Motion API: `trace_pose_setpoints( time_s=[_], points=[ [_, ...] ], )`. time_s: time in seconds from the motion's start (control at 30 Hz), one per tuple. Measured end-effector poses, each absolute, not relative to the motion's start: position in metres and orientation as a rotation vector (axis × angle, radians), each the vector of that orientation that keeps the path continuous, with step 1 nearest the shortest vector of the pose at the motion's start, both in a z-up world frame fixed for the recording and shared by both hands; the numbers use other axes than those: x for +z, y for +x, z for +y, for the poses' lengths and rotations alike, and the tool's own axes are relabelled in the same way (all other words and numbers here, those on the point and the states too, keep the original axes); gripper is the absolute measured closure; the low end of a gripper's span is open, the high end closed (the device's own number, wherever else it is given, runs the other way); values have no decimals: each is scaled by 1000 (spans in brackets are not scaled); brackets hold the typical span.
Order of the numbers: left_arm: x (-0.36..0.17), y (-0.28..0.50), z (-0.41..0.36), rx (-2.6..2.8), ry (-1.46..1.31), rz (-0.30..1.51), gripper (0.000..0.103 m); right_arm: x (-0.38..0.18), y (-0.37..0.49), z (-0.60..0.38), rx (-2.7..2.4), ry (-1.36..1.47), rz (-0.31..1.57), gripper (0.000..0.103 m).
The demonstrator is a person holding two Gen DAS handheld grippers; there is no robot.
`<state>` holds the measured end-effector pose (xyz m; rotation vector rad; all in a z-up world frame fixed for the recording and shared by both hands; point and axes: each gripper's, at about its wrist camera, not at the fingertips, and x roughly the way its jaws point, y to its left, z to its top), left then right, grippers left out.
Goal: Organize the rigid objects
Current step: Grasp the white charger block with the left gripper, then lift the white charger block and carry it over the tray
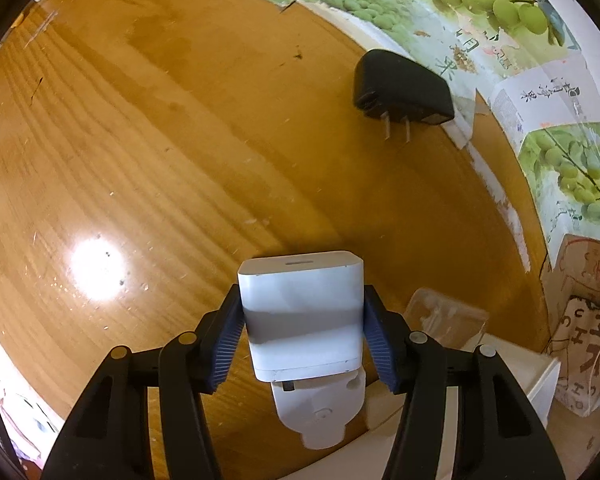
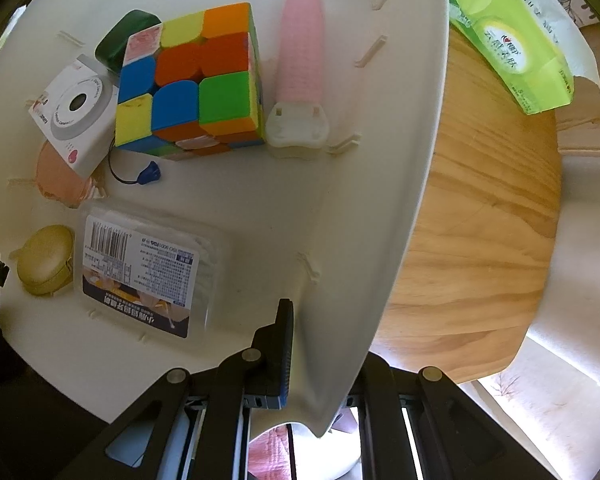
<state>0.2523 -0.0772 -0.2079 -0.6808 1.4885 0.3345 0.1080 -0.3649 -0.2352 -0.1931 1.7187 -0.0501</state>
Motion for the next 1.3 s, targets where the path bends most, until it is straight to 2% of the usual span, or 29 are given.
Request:
trace_pose_setpoints(
  time_s=[0.67, 1.0, 1.3],
  points=[
    [-201, 146, -21, 390, -692, 1483, 44, -232, 80, -346, 0, -256, 1661, 93],
    [-171, 77, -33, 383, -629, 1468, 44, -230, 60, -337, 34, -274, 1613, 93],
    [-119, 27, -69, 354, -530, 1420, 44, -221, 46, -342, 83, -277, 1565, 93]
  ],
)
